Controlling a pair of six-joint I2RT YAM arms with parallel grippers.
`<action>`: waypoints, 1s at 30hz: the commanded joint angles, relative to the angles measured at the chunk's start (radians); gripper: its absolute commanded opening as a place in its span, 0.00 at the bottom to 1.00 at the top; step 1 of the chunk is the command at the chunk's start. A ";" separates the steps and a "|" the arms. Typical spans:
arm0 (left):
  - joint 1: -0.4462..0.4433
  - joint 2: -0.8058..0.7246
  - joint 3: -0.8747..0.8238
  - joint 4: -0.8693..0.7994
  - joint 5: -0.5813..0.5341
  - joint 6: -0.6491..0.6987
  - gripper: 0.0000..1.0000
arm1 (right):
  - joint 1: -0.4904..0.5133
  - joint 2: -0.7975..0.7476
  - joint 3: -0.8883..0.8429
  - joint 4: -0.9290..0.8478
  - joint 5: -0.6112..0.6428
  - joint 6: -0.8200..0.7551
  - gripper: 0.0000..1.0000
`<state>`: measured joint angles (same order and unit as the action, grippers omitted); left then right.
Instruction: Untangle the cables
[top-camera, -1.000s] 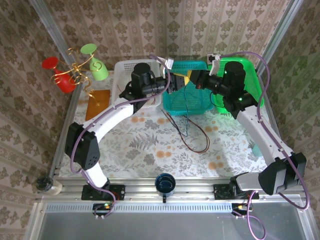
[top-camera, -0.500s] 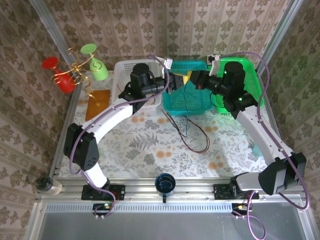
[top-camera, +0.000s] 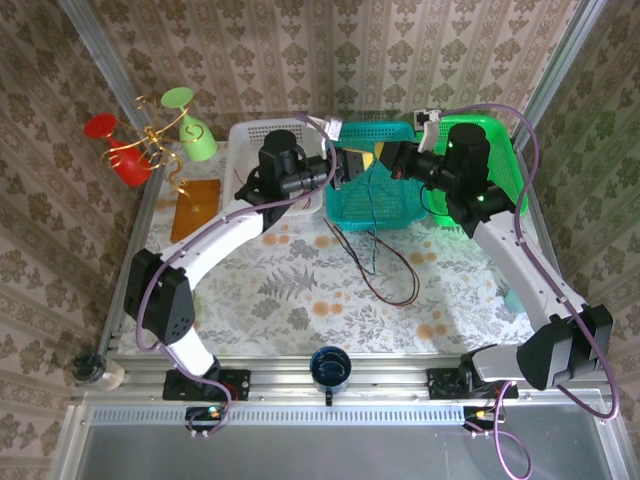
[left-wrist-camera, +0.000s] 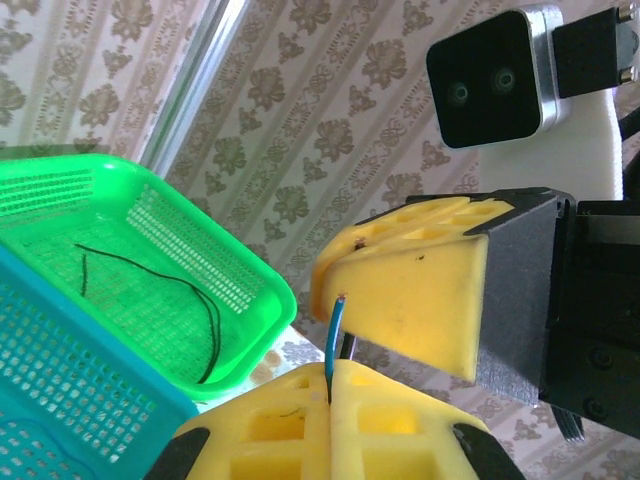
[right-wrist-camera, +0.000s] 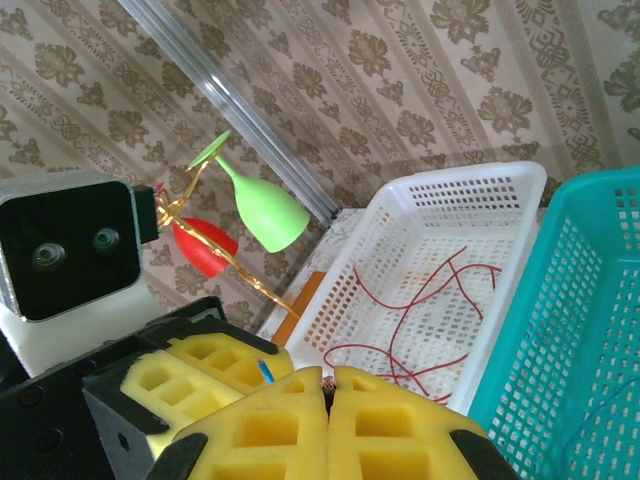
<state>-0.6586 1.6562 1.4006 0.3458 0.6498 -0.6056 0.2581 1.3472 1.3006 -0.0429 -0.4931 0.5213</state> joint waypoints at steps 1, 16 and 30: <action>0.015 -0.103 -0.011 -0.034 -0.104 0.098 0.00 | -0.001 -0.040 0.028 -0.044 0.088 -0.033 0.00; -0.037 -0.209 0.405 -0.441 -0.288 0.493 0.00 | 0.189 -0.105 0.330 -0.120 0.507 -0.293 0.00; 0.060 -0.244 0.446 -0.537 -0.401 0.507 0.00 | 0.170 -0.115 0.390 -0.075 0.820 -0.525 0.00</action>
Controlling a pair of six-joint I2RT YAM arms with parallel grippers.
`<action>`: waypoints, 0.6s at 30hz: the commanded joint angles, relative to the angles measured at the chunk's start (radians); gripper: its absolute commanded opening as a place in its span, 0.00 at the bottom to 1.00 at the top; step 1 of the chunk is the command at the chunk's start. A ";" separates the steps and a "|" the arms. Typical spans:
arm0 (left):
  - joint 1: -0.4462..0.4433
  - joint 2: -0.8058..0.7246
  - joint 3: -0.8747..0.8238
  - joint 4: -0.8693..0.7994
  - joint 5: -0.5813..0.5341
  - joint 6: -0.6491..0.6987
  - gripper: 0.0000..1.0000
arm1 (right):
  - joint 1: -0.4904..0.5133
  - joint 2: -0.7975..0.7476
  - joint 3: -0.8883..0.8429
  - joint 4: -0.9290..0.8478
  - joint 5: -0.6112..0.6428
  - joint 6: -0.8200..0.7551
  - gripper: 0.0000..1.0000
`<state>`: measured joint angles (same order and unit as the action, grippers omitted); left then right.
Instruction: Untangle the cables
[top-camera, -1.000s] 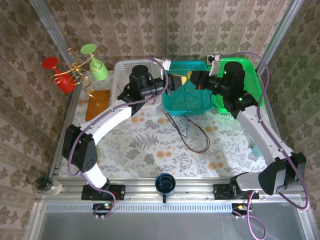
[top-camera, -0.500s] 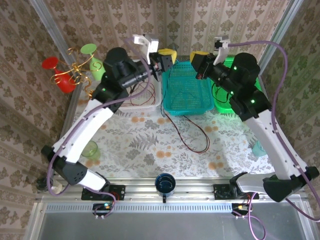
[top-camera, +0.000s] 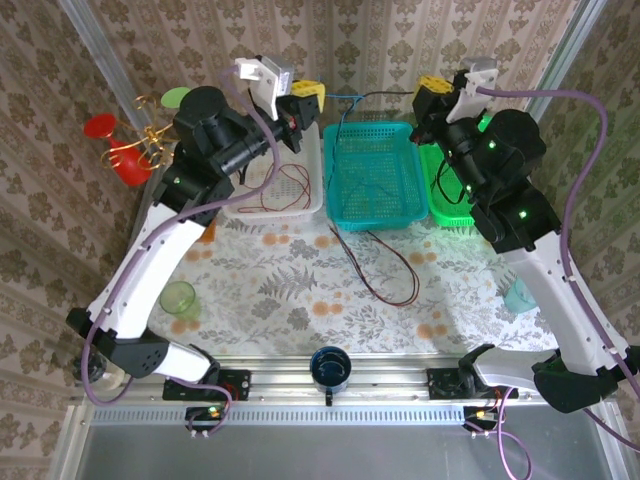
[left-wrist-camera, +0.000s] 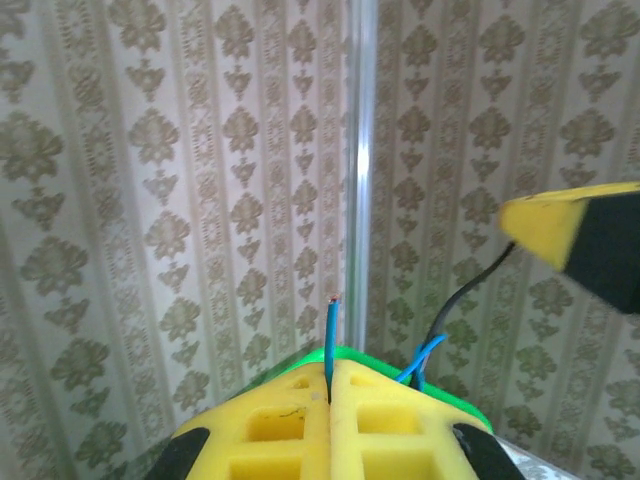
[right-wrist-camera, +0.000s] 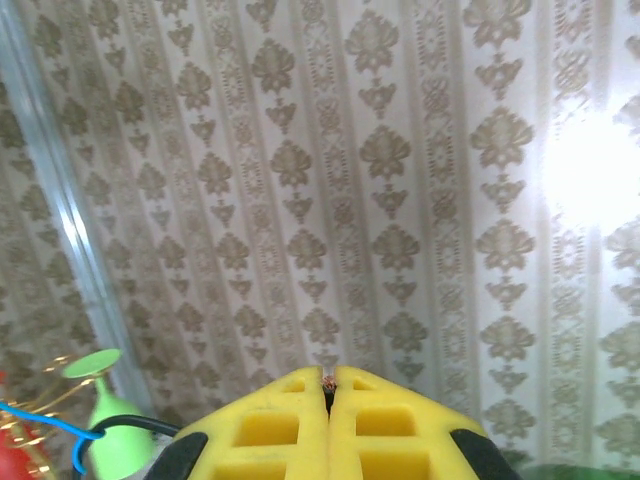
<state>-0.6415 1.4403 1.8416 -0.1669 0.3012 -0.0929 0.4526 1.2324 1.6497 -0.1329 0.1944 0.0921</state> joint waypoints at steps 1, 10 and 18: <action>0.059 -0.038 -0.016 -0.022 -0.055 -0.017 0.00 | -0.041 -0.002 0.042 0.007 0.134 -0.097 0.00; 0.203 -0.114 -0.145 -0.049 -0.045 -0.088 0.00 | -0.226 0.009 0.061 -0.100 0.079 -0.114 0.00; 0.347 -0.184 -0.232 -0.110 -0.033 -0.121 0.00 | -0.367 0.004 0.047 -0.161 0.028 -0.097 0.00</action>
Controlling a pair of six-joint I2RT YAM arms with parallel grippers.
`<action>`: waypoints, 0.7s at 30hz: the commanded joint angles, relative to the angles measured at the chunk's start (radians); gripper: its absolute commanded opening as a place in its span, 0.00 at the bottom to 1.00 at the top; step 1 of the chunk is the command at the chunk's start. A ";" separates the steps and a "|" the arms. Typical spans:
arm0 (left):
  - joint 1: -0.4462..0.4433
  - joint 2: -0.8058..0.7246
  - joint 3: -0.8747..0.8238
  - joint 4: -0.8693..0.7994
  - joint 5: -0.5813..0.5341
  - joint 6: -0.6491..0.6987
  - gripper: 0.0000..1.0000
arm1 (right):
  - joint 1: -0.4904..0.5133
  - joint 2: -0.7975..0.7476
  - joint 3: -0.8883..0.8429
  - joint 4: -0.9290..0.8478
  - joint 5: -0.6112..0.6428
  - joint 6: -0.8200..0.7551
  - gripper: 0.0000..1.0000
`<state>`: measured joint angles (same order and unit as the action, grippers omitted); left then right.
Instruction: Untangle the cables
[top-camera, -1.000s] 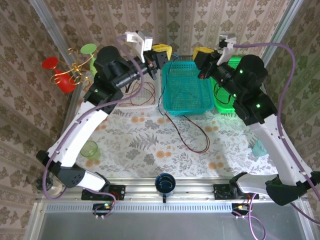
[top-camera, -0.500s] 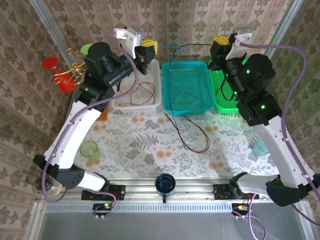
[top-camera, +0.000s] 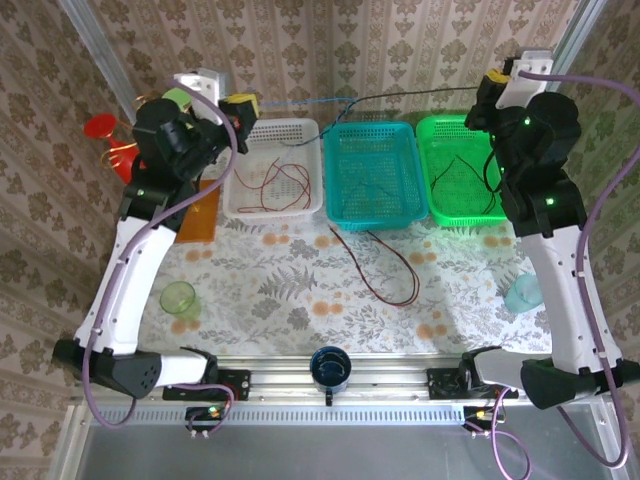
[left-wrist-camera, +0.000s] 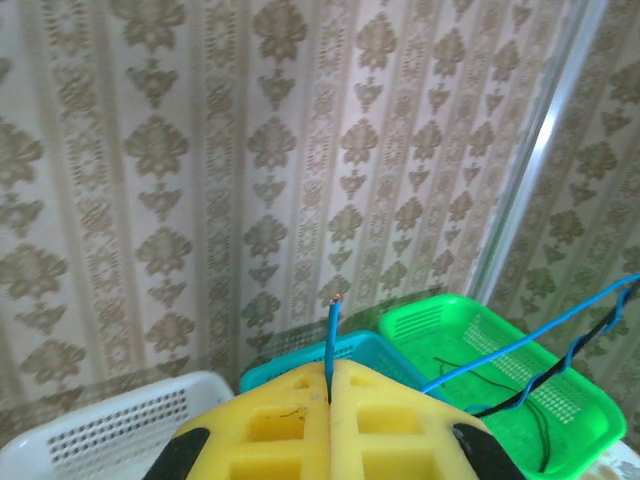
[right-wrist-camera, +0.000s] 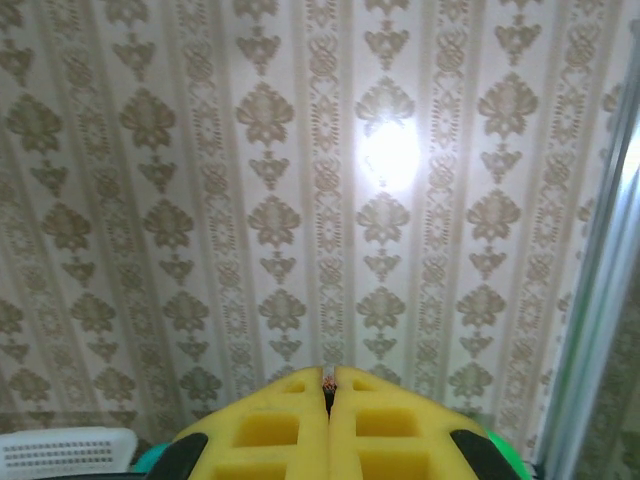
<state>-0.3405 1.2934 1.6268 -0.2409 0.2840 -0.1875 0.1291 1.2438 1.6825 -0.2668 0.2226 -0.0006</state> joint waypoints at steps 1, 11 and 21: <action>0.066 -0.044 -0.023 -0.051 -0.015 -0.029 0.00 | -0.059 -0.010 0.011 -0.032 -0.007 0.000 0.00; 0.288 -0.169 -0.165 -0.136 -0.093 -0.058 0.00 | -0.203 -0.039 -0.027 -0.057 0.070 0.056 0.00; 0.486 -0.282 -0.244 -0.226 -0.139 -0.061 0.00 | -0.296 -0.074 -0.064 -0.071 0.092 0.137 0.00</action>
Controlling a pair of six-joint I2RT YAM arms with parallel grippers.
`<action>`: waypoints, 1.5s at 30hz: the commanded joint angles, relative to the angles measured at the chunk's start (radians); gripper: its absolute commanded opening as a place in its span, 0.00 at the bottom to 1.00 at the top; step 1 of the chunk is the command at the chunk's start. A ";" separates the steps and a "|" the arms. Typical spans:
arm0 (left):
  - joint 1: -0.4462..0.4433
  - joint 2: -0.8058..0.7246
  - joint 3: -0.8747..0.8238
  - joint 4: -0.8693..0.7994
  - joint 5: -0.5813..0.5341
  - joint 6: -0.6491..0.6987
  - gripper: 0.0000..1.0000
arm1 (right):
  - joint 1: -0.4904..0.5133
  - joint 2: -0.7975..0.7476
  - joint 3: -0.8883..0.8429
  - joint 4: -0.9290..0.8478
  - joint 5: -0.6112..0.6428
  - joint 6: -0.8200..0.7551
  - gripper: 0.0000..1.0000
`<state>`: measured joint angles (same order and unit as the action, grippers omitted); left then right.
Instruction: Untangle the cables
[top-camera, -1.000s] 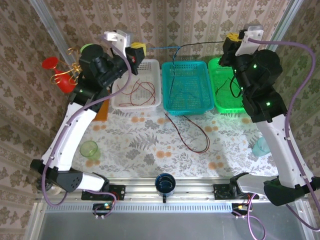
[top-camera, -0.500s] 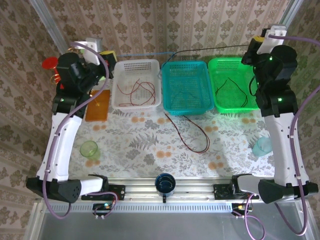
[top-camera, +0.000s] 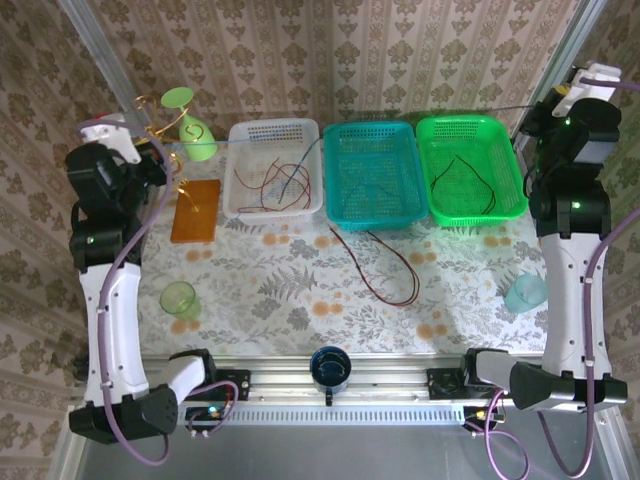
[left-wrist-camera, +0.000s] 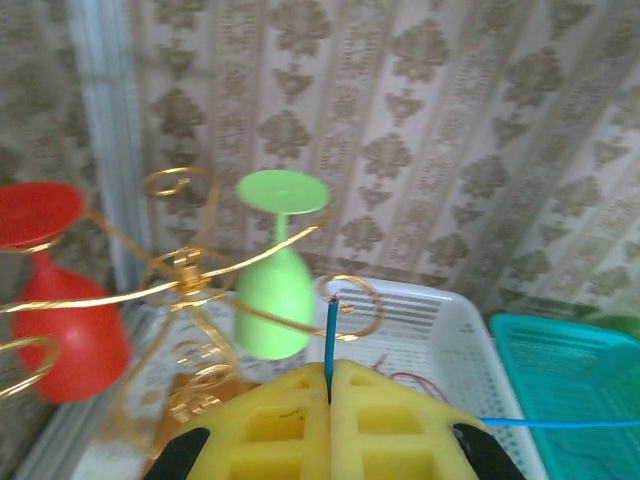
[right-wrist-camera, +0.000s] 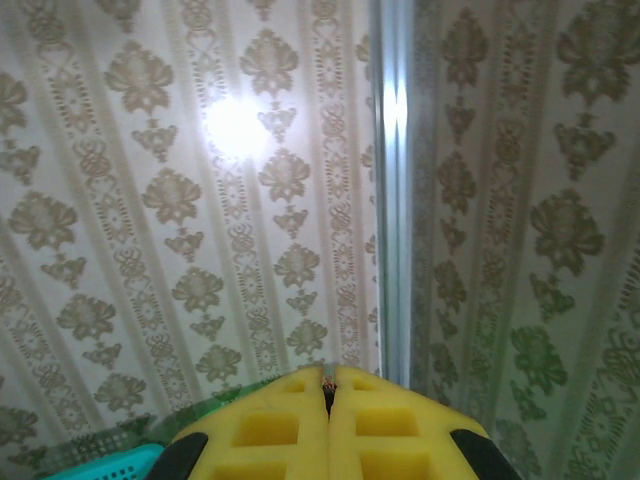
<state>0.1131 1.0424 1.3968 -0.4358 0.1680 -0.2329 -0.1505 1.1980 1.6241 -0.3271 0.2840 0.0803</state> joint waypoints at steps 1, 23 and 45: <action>0.042 -0.038 -0.010 -0.048 -0.023 -0.014 0.00 | -0.016 -0.031 -0.002 -0.010 0.011 0.066 0.00; 0.280 -0.080 -0.028 -0.071 0.312 -0.167 0.00 | -0.156 -0.023 -0.100 0.001 -0.201 0.179 0.00; -0.516 0.063 -0.048 0.124 -0.043 -0.116 0.00 | -0.148 0.228 0.466 0.080 -0.361 0.231 0.00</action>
<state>-0.3546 1.0859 1.3243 -0.3729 0.1772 -0.3515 -0.3046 1.3548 2.0228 -0.2996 -0.0387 0.2752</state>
